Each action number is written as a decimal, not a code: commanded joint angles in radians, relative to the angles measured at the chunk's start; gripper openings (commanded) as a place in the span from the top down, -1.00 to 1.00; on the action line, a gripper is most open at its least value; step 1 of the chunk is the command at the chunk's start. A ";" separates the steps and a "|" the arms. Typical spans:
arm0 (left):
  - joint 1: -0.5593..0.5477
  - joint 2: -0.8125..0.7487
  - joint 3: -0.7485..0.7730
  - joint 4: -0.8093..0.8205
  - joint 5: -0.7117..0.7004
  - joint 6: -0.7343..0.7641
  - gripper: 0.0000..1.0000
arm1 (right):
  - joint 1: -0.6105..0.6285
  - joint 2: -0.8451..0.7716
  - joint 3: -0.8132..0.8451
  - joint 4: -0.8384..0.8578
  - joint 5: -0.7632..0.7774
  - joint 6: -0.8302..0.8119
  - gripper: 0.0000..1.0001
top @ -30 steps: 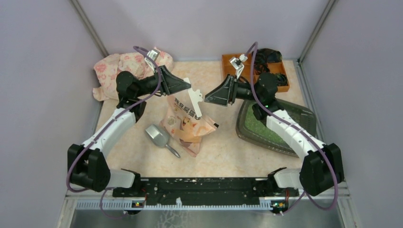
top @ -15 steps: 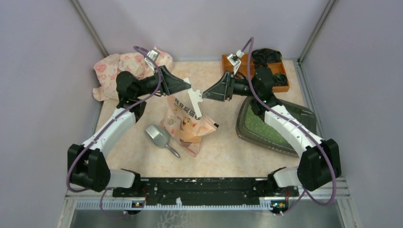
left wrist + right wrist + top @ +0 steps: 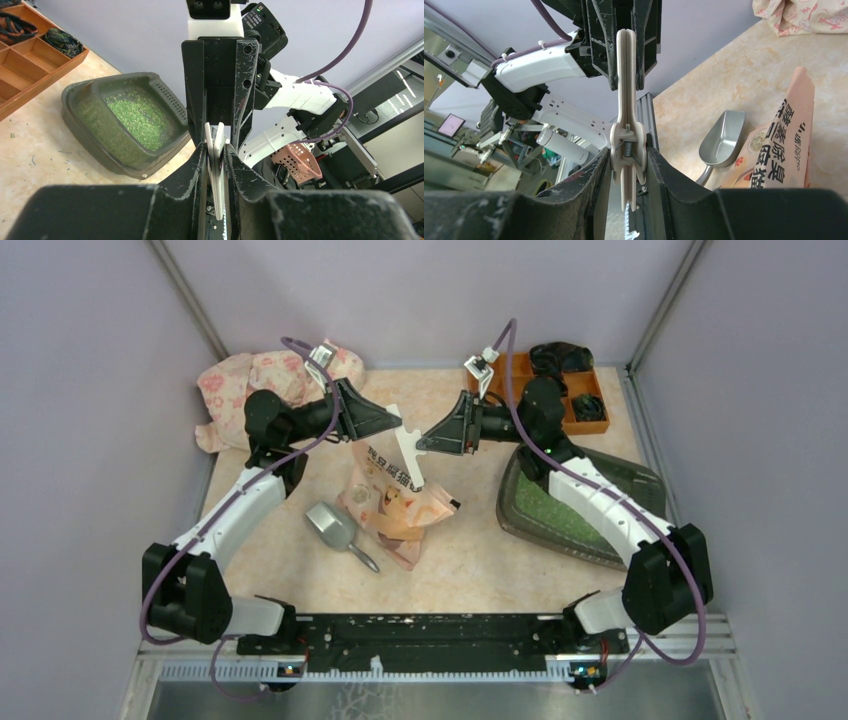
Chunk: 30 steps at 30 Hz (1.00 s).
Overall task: Fill the litter box with clean litter
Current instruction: Pick up the clamp at the center of the board.
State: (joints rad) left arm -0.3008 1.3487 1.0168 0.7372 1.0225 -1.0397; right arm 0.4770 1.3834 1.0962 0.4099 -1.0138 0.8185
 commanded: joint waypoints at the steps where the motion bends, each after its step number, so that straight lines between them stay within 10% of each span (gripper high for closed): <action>1: 0.003 0.003 -0.004 0.032 0.016 0.010 0.58 | 0.006 -0.009 0.060 0.025 0.011 -0.021 0.39; 9: 0.003 -0.001 -0.004 0.024 0.017 0.016 0.54 | 0.006 -0.012 0.060 0.031 0.014 -0.018 0.59; 15: 0.003 -0.008 0.004 -0.006 0.009 0.035 -0.03 | 0.006 -0.013 0.071 -0.028 0.036 -0.045 1.00; 30: 0.091 -0.094 0.094 -0.204 -0.076 0.140 -0.35 | -0.039 0.039 0.154 -0.236 0.001 -0.137 1.00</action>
State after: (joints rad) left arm -0.2554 1.3174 1.0740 0.5835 0.9878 -0.9443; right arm 0.4656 1.4178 1.2308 0.1165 -0.9668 0.6449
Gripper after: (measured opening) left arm 0.654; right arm 0.269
